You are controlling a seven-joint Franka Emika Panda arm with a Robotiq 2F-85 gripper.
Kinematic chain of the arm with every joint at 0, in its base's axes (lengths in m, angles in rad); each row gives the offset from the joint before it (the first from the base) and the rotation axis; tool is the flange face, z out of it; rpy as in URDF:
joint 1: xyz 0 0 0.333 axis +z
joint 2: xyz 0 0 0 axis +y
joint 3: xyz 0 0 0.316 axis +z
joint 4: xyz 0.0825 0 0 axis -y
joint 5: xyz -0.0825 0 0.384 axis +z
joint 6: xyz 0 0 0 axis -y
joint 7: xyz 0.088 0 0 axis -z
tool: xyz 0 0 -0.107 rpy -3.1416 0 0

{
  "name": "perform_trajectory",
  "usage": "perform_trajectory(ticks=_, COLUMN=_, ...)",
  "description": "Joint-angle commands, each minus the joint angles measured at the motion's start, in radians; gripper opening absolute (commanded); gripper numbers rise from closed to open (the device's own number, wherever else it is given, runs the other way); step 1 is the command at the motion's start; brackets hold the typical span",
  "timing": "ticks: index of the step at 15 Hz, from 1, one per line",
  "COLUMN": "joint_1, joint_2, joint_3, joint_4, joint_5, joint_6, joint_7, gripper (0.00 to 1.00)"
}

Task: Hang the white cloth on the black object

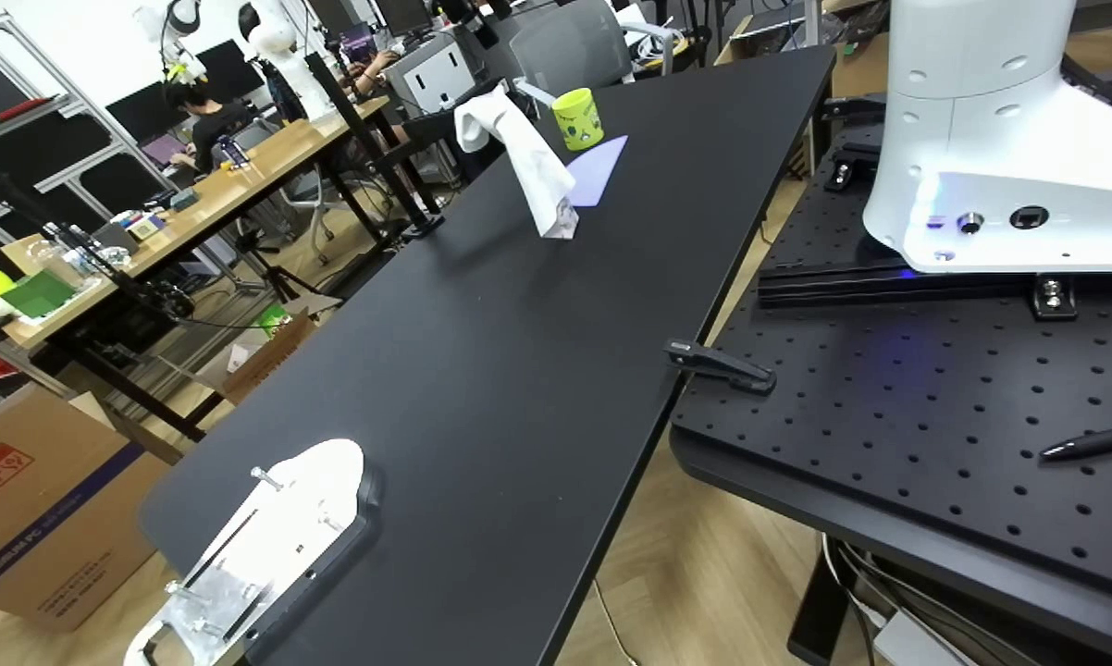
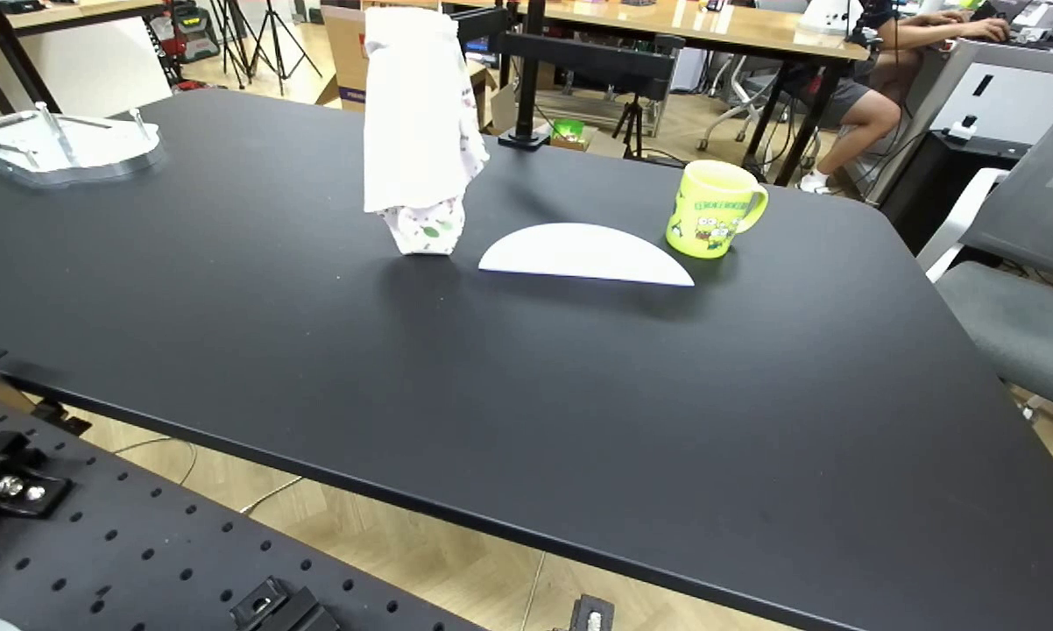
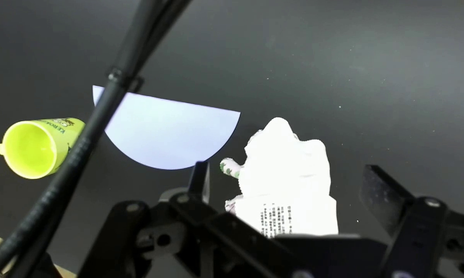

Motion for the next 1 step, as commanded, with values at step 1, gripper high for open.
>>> perform_trajectory(ticks=1, joint_1=0.002, joint_2=-0.003, joint_3=-0.001, joint_4=0.000, joint_5=0.000, joint_6=-0.002, joint_7=-0.002, gripper=1.00)
